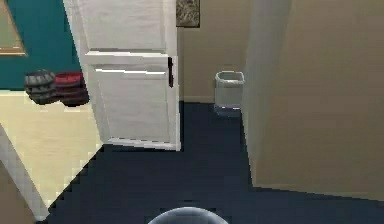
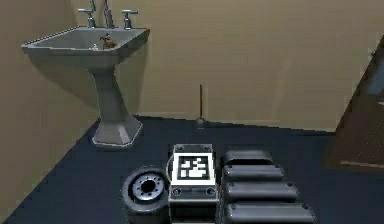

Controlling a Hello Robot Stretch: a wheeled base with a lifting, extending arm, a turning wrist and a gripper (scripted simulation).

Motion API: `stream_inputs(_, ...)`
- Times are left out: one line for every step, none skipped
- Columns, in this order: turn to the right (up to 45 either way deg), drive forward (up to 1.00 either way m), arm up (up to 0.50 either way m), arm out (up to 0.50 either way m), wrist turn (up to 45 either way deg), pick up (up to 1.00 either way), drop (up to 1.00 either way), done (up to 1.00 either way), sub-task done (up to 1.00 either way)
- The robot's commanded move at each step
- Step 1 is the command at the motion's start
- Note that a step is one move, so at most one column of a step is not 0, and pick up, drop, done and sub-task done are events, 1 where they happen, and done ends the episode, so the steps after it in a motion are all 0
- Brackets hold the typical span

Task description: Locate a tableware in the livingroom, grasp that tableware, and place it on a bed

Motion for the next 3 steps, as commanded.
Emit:
stream_inputs(-30.0,0.00,0.00,0.00,0.0,0.00,0.00,0.00,0.00)
stream_inputs(0.0,1.00,0.00,0.00,0.0,0.00,0.00,0.00,0.00)
stream_inputs(0.0,0.65,0.00,0.00,0.0,0.00,0.00,0.00,0.00)
